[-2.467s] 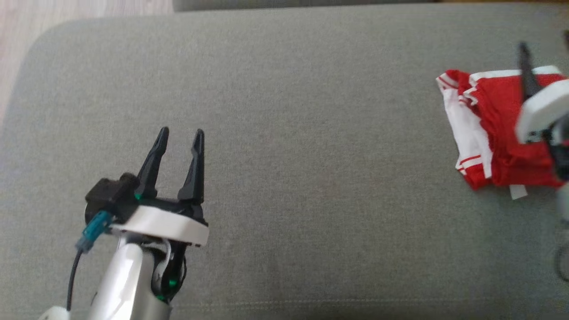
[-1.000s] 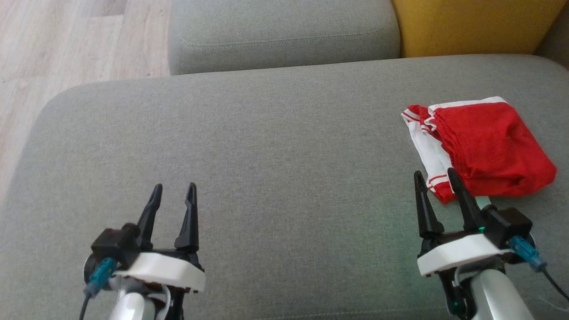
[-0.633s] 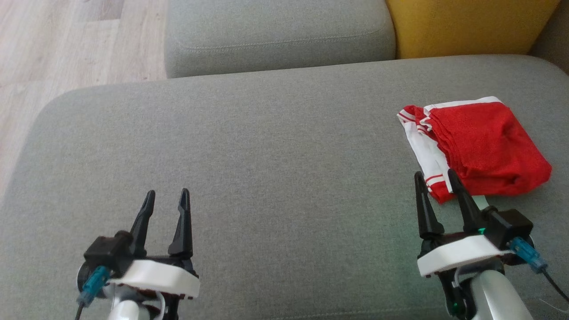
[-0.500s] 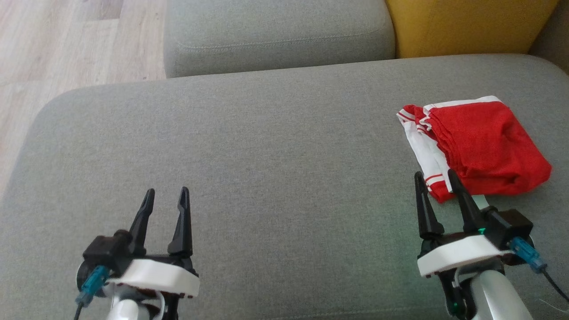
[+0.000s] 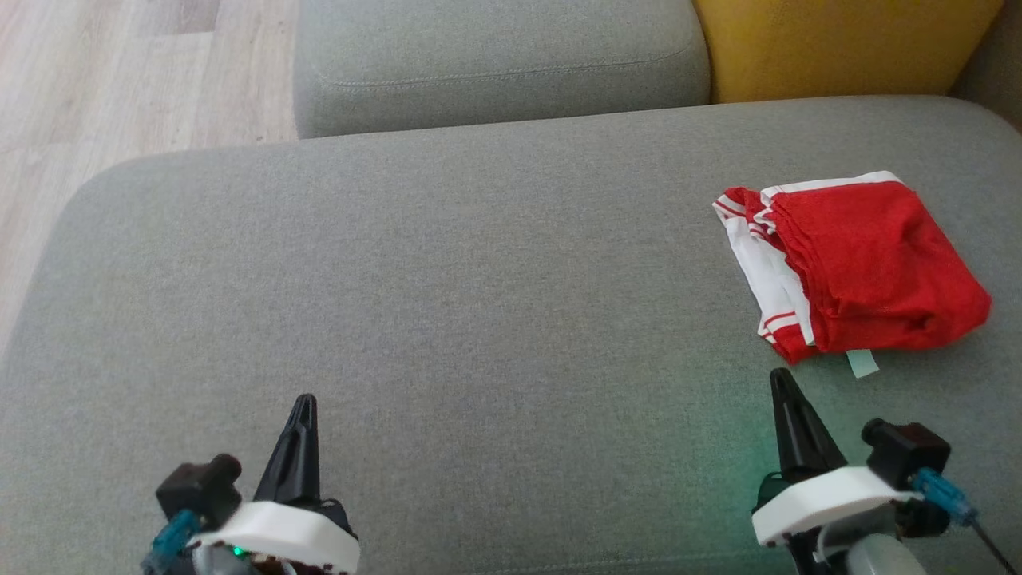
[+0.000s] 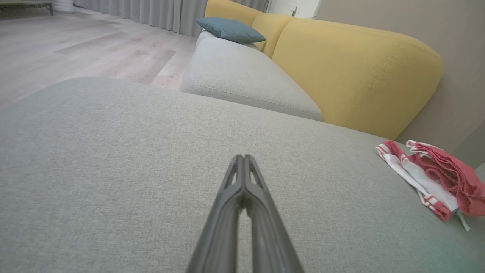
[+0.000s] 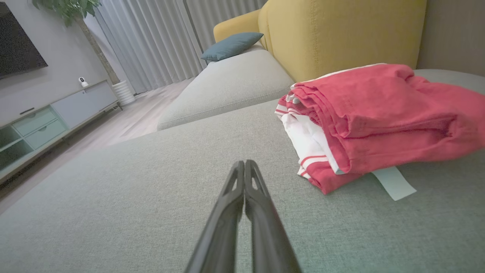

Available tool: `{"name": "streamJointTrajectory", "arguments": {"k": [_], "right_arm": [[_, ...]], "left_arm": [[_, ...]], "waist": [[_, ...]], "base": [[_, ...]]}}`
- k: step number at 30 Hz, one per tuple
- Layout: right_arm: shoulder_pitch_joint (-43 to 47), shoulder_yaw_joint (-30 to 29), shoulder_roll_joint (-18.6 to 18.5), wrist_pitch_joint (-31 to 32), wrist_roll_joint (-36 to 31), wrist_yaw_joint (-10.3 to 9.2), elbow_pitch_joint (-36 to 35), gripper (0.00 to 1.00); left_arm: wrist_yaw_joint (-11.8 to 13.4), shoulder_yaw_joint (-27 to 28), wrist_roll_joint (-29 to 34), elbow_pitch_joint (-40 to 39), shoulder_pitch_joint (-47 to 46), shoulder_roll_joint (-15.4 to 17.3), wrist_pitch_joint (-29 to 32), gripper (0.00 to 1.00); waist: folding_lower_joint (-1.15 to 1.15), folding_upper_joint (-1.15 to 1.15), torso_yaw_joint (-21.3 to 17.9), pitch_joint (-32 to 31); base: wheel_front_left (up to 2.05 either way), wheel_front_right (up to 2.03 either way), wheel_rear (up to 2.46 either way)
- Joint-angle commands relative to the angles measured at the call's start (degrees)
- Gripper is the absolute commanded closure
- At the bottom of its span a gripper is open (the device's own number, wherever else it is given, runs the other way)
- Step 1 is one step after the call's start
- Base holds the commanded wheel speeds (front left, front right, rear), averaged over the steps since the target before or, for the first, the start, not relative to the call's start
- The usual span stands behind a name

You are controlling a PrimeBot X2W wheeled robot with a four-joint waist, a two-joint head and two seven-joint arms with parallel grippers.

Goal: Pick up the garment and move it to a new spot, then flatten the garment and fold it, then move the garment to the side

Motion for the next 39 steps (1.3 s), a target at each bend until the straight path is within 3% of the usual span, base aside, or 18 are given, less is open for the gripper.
{"name": "streamJointTrajectory", "arguments": {"k": [1, 39], "right_arm": [[-2.89, -0.49, -0.17, 0.25, 1.84, 0.00, -2.16, 1.00], [-3.55, -3.63, -0.51, 5.71, 26.53, -0.02, -4.08, 1.00]], "left_arm": [[-0.42, 0.89, -1.61, -1.93, -2.90, 0.29, 0.32, 1.00], [-2.38, 5.28, -25.44, -0.81, -5.38, 0.68, 6.57, 1.00]], "waist": [[0.00, 0.00, 0.03, 0.02], [0.00, 0.00, 0.56, 0.52]], "base": [[0.00, 0.00, 0.00], [0.00, 0.00, 0.00]]}}
